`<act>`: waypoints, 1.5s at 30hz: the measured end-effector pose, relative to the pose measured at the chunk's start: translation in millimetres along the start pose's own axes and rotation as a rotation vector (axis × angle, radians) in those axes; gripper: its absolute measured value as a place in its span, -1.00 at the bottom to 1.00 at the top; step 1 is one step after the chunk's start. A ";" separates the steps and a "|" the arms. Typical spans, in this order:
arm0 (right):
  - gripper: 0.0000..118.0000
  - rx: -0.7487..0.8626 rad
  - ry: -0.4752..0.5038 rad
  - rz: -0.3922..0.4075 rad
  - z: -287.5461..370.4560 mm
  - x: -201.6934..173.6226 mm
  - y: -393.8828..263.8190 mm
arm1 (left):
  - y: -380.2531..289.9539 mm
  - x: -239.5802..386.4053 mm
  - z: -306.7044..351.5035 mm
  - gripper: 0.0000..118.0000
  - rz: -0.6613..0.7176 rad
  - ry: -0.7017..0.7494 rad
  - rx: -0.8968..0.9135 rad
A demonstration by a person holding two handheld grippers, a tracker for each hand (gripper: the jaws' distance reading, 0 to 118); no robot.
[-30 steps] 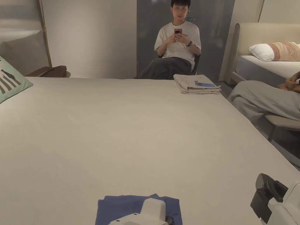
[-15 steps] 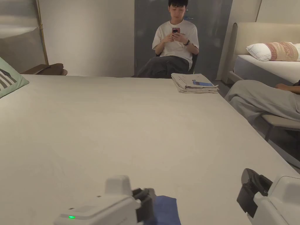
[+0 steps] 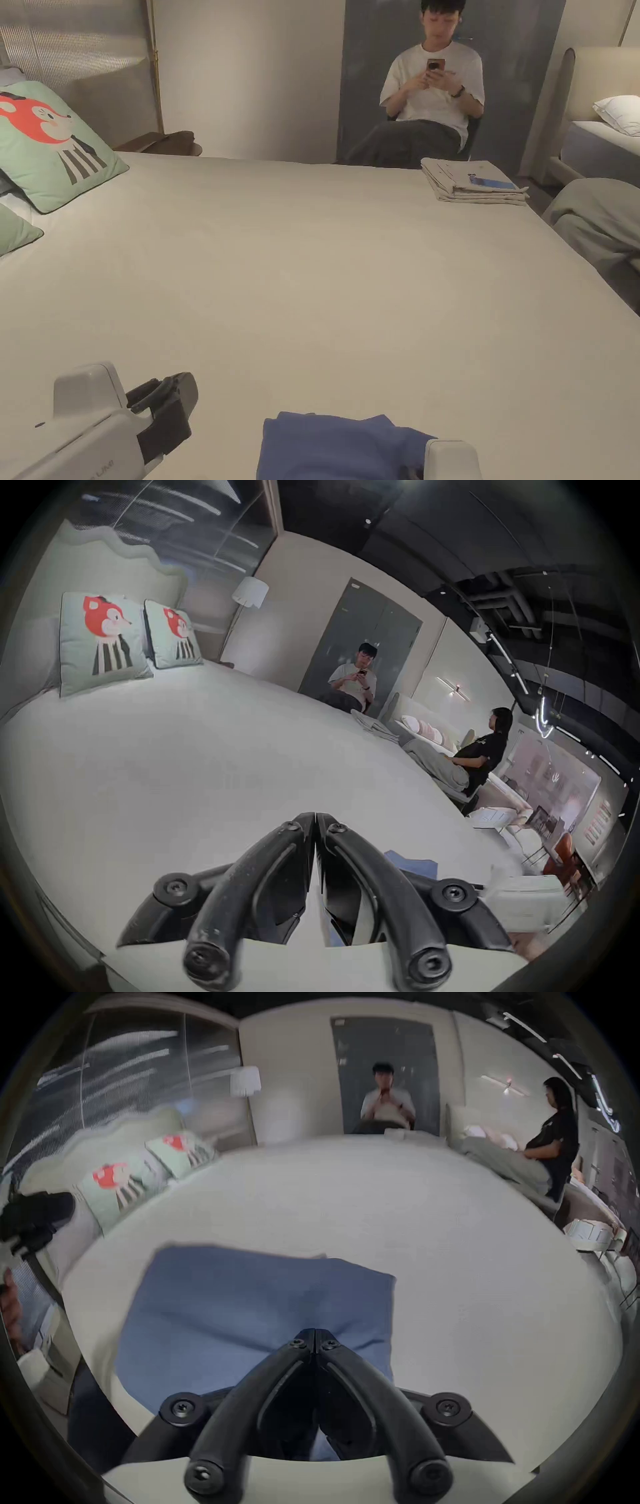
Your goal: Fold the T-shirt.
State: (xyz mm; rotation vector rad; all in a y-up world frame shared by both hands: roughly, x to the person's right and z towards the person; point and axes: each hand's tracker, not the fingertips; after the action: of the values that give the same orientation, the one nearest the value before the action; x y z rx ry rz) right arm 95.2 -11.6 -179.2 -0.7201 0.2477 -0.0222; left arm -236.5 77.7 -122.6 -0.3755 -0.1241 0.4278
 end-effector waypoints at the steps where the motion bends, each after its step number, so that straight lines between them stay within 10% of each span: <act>1: -1.00 -0.010 -0.013 0.016 -3.2 -0.3 -1.2 | -2.8 -3.3 -1.7 -0.99 0.010 -0.007 -0.018; 5: -1.00 -0.059 0.022 -0.003 -2.6 7.5 15.0 | -10.0 -22.9 -24.2 -0.81 0.133 -0.175 -0.220; 8: -1.00 -0.113 0.049 -0.017 -8.1 14.4 25.8 | -20.0 -41.1 -55.8 0.69 0.272 -0.327 -0.416; 11: -1.00 -0.129 0.054 -0.014 -12.0 15.6 28.6 | -36.2 -46.1 -82.6 0.91 0.330 -0.409 -0.545; 19: -1.00 -0.147 0.067 -0.031 -14.6 18.6 30.3 | -68.3 -32.2 -125.6 0.82 0.374 -0.467 -0.641; 22: -1.00 -0.145 0.068 -0.031 -11.0 18.1 32.0 | -66.8 -29.1 -130.9 -0.43 0.356 -0.333 -0.636; 25: -1.00 -0.117 0.081 -0.045 -2.2 15.2 40.1 | -67.1 -40.5 -131.4 -0.60 0.423 -0.404 -0.652; 45: -1.00 0.026 0.189 0.016 -27.5 -121.1 117.0 | 86.1 -320.5 27.1 -0.67 0.550 -0.005 -0.324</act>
State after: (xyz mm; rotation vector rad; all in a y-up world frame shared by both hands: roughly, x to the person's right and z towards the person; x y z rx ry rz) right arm -36.4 71.4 -249.5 -0.6905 0.4332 -0.0782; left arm -564.2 22.5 -142.9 -0.7319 -0.0937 0.9571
